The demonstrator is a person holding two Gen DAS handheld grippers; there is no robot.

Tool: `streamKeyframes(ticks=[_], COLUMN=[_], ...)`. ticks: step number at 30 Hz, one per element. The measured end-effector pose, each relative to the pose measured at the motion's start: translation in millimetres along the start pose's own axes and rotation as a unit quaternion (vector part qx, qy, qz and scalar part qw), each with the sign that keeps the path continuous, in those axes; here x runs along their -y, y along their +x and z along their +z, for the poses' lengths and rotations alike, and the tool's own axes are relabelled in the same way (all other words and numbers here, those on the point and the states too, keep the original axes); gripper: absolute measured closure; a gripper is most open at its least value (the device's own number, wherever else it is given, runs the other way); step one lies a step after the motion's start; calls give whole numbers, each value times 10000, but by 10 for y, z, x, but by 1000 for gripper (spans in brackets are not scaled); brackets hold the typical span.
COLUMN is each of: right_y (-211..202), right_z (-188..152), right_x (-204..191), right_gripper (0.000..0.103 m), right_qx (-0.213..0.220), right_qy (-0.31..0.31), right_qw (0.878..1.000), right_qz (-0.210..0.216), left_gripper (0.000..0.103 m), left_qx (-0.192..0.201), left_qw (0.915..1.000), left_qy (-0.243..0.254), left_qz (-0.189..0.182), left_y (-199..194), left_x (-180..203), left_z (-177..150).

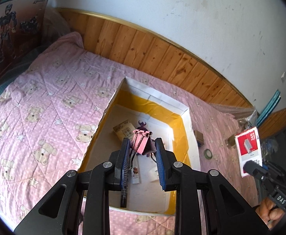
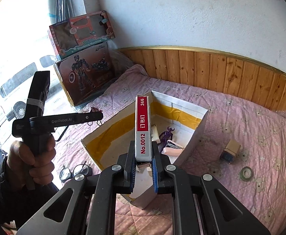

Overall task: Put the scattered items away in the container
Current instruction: 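Lower the binder clip and staple box down into the white box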

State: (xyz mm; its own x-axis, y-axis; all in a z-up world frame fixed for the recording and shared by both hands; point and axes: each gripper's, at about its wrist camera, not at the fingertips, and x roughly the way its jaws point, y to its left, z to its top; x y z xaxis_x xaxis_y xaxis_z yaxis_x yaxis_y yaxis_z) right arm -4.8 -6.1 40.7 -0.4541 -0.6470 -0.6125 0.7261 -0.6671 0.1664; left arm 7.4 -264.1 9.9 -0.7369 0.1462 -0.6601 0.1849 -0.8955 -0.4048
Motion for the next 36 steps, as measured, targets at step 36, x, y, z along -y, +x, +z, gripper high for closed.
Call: streamKeyframes(ticks=[36], right_y=[1184], right_z=[758], right_x=[197], right_gripper=[89], right_qx=[-1138], right_qy=[-666], right_qw=[9912], right_qz=[-132], left_gripper=[77], left_qx=[-1150], left_qw=[9905], left_qy=[543], left_qz=[533], left_y=[788], left_x=[7], left_z=[41])
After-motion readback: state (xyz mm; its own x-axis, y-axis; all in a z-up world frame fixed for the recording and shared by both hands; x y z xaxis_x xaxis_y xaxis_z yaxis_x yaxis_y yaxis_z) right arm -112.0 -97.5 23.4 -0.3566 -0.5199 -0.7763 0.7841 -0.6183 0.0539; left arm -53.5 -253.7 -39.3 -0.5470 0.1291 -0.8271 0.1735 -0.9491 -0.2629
